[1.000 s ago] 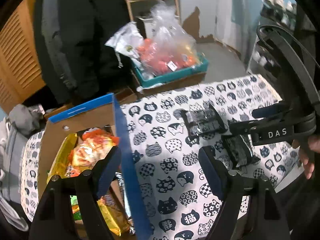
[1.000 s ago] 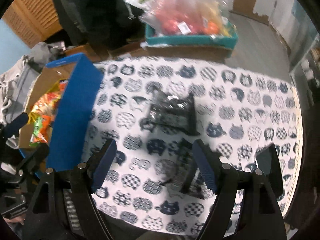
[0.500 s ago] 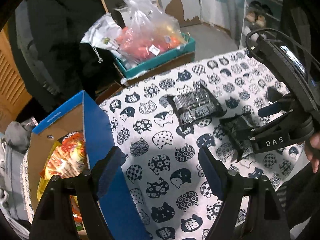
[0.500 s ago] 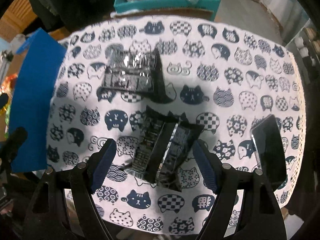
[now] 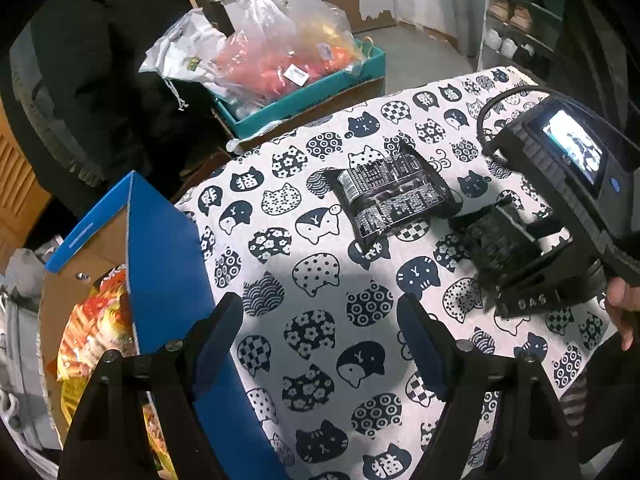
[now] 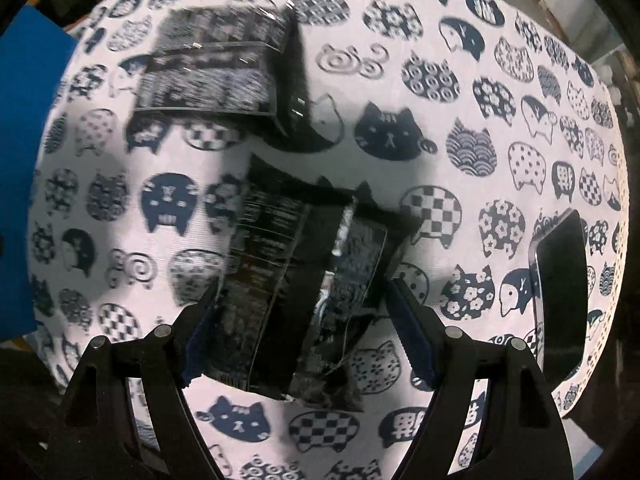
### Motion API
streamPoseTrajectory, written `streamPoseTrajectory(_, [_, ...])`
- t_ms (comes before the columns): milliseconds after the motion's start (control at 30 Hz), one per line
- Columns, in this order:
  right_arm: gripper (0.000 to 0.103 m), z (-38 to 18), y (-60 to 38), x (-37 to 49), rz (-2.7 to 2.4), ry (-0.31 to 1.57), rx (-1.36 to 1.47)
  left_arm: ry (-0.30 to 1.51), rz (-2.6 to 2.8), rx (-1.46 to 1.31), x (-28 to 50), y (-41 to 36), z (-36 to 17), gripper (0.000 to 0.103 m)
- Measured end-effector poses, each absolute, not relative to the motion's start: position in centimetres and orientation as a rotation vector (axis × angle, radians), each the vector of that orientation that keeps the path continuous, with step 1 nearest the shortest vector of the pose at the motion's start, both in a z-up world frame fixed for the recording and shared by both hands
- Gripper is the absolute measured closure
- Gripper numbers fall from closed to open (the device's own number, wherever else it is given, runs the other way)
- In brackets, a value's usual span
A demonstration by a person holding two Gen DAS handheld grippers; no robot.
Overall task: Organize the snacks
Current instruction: 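Grasp a black pack with the right tool while the left tool grasps another black pack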
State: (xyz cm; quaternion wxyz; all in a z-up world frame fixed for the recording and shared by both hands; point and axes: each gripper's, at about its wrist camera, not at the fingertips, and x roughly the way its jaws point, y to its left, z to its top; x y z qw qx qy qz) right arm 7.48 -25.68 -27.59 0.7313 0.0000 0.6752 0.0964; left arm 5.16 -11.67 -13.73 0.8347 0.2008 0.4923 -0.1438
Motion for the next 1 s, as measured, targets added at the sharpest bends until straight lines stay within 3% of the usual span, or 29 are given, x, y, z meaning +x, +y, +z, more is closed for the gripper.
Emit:
streamPoseTrajectory(67, [0.025, -27.7, -26.2, 7.9, 0.206, 1.466, 0.012, 1.055, -0.301, 0.426, 5.6, -11.9, -14.1, 0.022])
streamPoseTrajectory(133, [0.035, -27.6, -26.4, 8.4, 0.215, 1.445, 0.012, 1.067, -0.300, 0.418, 5.9, -12.1, -14.4, 0.022])
streamPoseTrajectory(233, [0.041, -27.3, -25.9, 9.8, 0.245, 1.407, -0.033, 1.079, -0.300, 0.408, 6.2, -12.2, -14.7, 0.022])
streamPoseTrajectory(467, [0.043, -26.8, -24.7, 13.2, 0.252, 1.357, -0.056, 1.104, -0.299, 0.373, 6.9, -11.9, -15.1, 0.022])
streamPoseTrajectory(633, [0.052, -25.9, -25.0, 15.7, 0.252, 1.340, -0.046, 1.133, -0.298, 0.310, 8.4, -12.0, -15.3, 0.022])
streamPoseTrajectory(1000, [0.054, -24.1, -30.0, 15.8, 0.232, 1.276, -0.005, 1.195, -0.321, 0.210, 12.5, -15.6, -17.0, 0.022])
